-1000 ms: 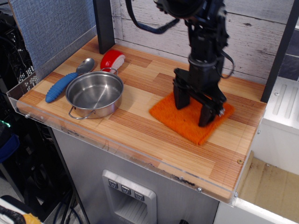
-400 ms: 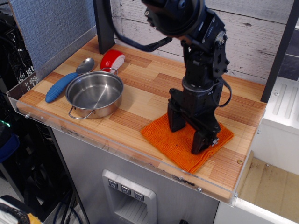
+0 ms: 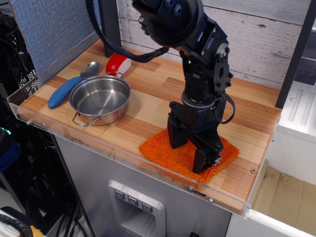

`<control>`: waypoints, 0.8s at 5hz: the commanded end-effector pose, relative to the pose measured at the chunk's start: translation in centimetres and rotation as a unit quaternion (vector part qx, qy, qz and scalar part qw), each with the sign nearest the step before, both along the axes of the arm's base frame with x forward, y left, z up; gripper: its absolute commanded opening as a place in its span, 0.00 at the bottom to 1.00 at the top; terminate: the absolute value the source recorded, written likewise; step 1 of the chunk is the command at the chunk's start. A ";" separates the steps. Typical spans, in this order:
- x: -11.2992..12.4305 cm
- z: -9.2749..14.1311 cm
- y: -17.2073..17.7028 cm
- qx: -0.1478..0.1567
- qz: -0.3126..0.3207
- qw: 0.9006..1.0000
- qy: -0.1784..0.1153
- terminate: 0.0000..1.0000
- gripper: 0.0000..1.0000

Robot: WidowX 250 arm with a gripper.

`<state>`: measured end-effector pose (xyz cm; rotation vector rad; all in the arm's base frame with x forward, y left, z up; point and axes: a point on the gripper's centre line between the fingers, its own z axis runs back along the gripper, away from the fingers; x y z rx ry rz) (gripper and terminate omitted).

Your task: Move the orange cloth to far edge of the table.

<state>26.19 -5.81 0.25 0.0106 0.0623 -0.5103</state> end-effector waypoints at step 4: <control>6.3 13.6 1.8 -0.079 0.061 0.978 -0.185 0.00 1.00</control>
